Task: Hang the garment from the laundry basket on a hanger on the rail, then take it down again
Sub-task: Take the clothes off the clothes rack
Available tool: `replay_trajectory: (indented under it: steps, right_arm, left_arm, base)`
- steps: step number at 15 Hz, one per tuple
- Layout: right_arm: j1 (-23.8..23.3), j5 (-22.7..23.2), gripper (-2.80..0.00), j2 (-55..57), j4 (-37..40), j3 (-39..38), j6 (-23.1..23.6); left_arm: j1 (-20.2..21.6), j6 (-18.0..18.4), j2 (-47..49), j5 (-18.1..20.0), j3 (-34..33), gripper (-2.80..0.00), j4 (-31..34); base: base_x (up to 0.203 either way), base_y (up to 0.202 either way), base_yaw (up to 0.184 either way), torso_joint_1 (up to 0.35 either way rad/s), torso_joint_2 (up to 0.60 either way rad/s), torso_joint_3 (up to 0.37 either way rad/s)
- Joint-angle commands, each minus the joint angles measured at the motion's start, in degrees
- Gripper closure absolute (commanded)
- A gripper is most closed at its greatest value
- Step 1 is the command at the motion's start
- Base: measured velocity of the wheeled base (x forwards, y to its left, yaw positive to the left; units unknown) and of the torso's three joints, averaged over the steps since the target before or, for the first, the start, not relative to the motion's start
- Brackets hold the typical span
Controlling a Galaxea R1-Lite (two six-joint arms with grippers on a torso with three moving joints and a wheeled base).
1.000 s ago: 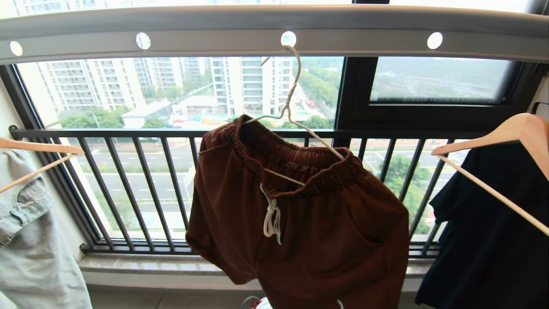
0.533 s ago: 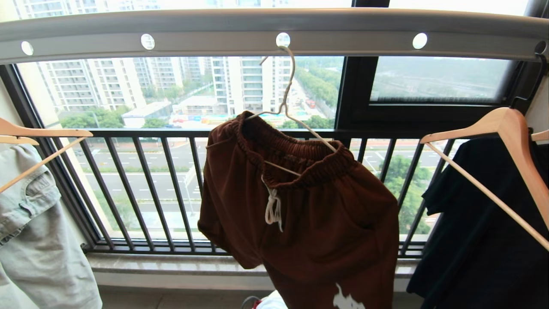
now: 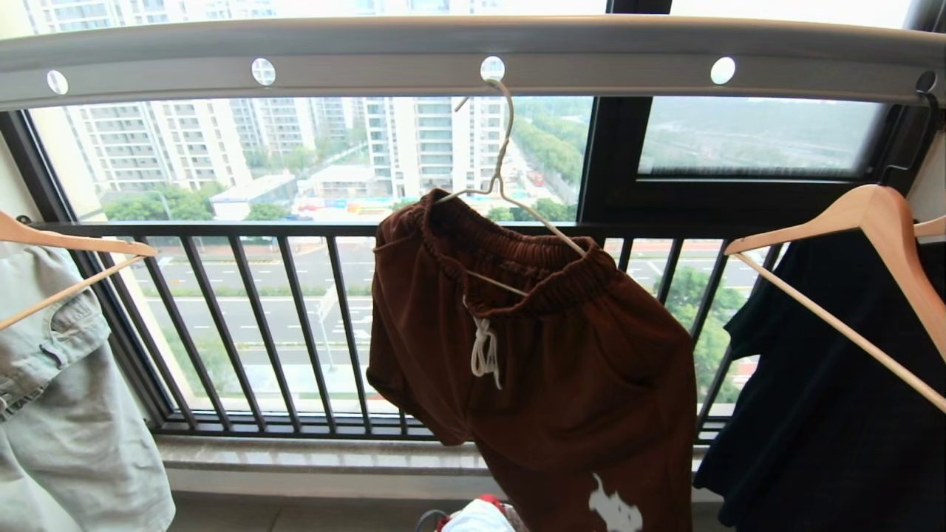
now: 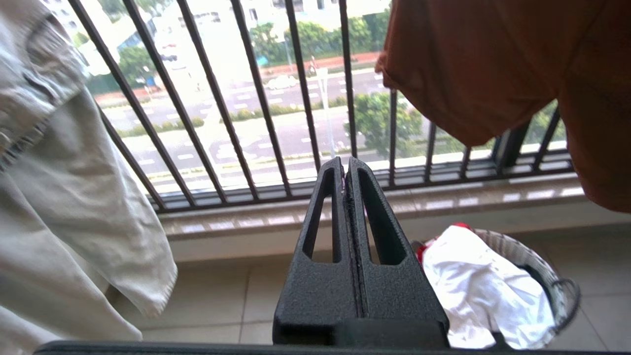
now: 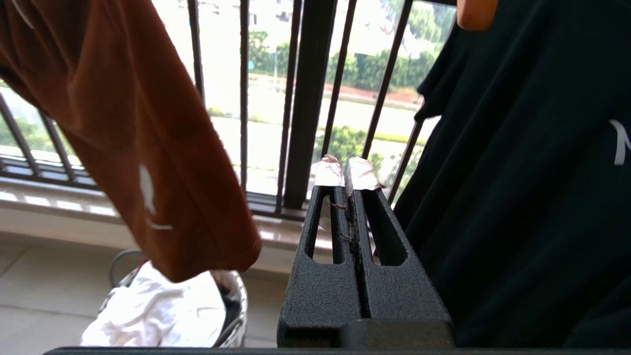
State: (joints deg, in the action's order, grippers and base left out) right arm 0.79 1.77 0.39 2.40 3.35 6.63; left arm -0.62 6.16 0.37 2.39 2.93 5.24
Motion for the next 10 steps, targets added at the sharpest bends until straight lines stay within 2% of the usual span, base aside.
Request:
replay_trajectory:
  steps: [1,4,7,10]
  right_arm:
    - [0.00,0.08,0.00,-0.39,-1.36,-3.28,-0.21]
    - [0.00,-0.36,0.00,-0.39,-1.69,-3.27,-3.56]
    - [0.00,-0.45,0.00,-0.39,-2.14,-3.35,-3.64]
    - [0.00,-0.45,0.00,-0.39,-2.14,-3.35,-3.64]
  left_arm:
    - [0.01,0.74,-0.37,-1.11,-2.87,0.00,-4.90]
    - [0.01,-2.11,-0.37,-1.25,-2.93,0.00,-5.15]
    - [0.01,-4.43,-0.37,-1.33,-2.93,0.00,-5.14]
    - [0.01,-4.92,-0.37,-1.60,-2.93,0.00,-5.15]
  base:
    - [0.000,0.000,0.000,0.000,0.00,0.000]
    - [0.000,0.000,0.000,0.000,0.00,0.000]
    - [0.000,0.000,0.000,0.000,0.00,0.000]
    - [0.000,0.000,0.000,0.000,0.00,0.000]
